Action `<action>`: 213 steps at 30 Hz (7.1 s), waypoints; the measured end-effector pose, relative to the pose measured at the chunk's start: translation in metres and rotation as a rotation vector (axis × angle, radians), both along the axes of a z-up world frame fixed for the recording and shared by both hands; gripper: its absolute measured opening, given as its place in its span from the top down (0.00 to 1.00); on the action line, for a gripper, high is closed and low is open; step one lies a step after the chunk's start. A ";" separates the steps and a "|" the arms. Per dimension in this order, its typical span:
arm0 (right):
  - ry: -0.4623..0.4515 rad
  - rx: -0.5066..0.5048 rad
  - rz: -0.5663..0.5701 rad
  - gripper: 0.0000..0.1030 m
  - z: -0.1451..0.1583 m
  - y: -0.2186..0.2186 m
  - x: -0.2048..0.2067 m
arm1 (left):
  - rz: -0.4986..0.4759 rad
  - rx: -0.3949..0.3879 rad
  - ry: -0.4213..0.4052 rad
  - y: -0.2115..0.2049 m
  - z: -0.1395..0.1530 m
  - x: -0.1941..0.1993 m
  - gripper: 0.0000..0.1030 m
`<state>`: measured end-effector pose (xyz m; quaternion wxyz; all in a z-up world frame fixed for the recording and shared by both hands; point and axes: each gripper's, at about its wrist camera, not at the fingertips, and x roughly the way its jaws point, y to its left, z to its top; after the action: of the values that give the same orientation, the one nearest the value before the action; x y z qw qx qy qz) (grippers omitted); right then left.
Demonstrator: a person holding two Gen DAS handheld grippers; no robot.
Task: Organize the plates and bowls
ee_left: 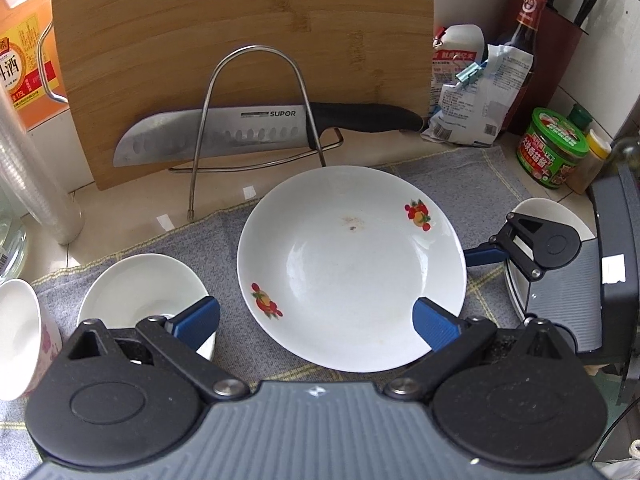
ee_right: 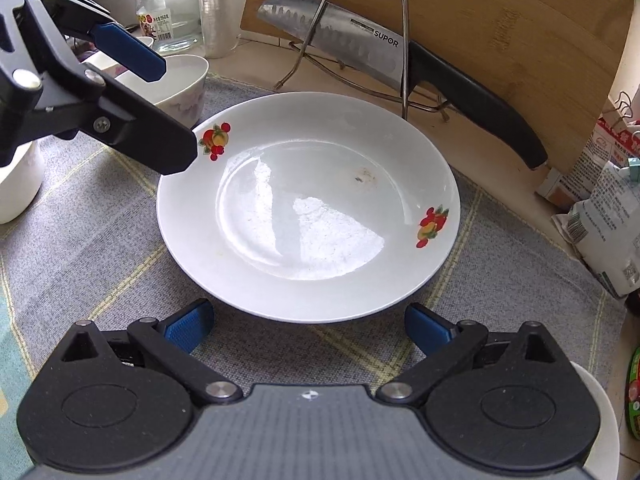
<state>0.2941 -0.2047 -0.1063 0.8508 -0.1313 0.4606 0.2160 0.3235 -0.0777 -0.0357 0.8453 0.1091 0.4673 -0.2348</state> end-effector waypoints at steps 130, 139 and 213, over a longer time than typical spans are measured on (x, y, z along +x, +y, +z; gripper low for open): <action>-0.030 -0.030 0.097 0.00 0.007 -0.005 0.021 | -0.314 0.108 0.204 -0.051 -0.055 0.123 0.36; -0.026 -0.018 0.088 0.00 0.009 -0.007 0.021 | -0.314 0.108 0.193 -0.051 -0.053 0.121 0.35; -0.167 -0.050 -0.036 0.00 0.074 -0.026 -0.092 | -0.412 0.055 0.117 -0.081 0.014 0.035 0.39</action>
<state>0.2016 -0.2310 -0.0327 0.8864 -0.1617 0.3957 0.1777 0.3581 -0.1586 -0.0220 0.7478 0.2114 0.4894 -0.3957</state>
